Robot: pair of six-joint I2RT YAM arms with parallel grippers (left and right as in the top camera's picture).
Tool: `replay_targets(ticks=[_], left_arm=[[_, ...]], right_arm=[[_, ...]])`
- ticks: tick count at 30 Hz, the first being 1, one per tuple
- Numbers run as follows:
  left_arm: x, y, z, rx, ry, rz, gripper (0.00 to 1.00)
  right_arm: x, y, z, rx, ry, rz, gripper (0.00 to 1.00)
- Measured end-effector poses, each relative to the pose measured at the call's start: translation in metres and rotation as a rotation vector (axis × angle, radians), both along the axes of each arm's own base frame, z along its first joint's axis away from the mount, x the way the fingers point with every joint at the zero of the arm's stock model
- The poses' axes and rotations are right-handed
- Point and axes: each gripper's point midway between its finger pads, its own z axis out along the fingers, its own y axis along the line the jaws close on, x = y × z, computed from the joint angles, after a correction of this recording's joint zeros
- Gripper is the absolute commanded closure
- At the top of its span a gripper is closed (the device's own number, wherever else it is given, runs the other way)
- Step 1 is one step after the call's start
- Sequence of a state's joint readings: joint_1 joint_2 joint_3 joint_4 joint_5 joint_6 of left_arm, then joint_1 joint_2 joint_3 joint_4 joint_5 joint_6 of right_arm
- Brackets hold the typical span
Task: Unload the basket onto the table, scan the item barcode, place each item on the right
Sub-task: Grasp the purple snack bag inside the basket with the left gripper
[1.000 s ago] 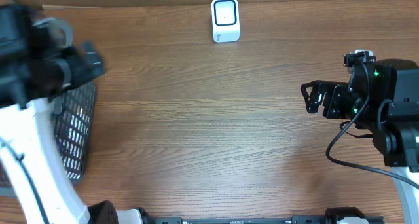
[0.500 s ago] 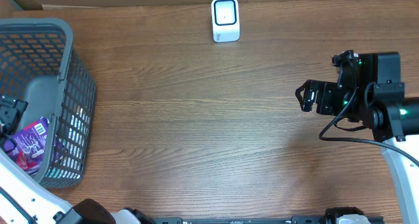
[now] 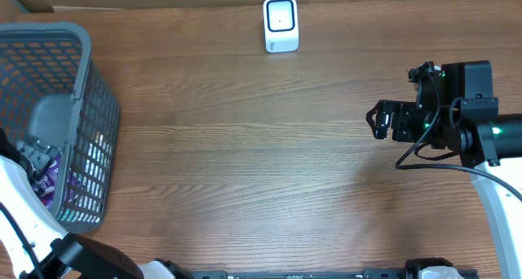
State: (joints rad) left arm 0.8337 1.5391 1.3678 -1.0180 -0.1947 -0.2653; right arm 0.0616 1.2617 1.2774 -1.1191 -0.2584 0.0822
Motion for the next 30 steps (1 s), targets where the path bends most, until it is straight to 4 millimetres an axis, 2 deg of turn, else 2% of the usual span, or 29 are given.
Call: replay_targets(ticks=[6, 10, 15, 19, 22, 24, 27, 28, 29, 30], left_arm=[[-0.01, 0.02, -0.008, 0.112, 0.097, -0.031, 0.0], [-0.01, 0.029, -0.011, 0.147, 0.156, -0.088, 0.03], [-0.01, 0.033, -0.047, 0.076, 0.251, -0.13, 0.01], [-0.012, 0.036, -0.055, 0.059, 0.252, -0.107, 0.06], [-0.015, 0.039, -0.062, 0.016, 0.201, -0.08, 0.26], [-0.013, 0.039, -0.069, -0.032, 0.15, -0.068, 0.5], [-0.008, 0.039, -0.076, -0.082, 0.104, -0.07, 0.75], [-0.008, 0.04, -0.078, -0.093, 0.097, -0.065, 0.88], [-0.007, 0.04, -0.078, -0.099, 0.095, -0.064, 0.96], [-0.006, 0.04, -0.078, -0.102, 0.09, -0.069, 0.96]], right_arm=[[-0.006, 0.0, -0.004, -0.003, 0.03, 0.001, 0.0], [-0.008, -0.001, -0.005, -0.005, 0.038, 0.003, 0.0], [-0.013, -0.001, -0.013, -0.006, 0.065, 0.003, 0.0], [-0.015, -0.001, -0.018, -0.007, 0.082, 0.004, 0.0], [-0.017, -0.001, -0.02, -0.007, 0.088, 0.004, 0.0], [-0.016, -0.001, -0.02, -0.007, 0.086, 0.003, 0.0], [-0.016, -0.001, -0.02, -0.007, 0.086, 0.003, 0.0], [-0.016, -0.001, -0.019, -0.007, 0.085, 0.003, 0.0], [-0.016, -0.001, -0.02, -0.007, 0.085, 0.003, 0.0], [-0.016, -0.001, -0.02, -0.007, 0.086, 0.003, 0.0]])
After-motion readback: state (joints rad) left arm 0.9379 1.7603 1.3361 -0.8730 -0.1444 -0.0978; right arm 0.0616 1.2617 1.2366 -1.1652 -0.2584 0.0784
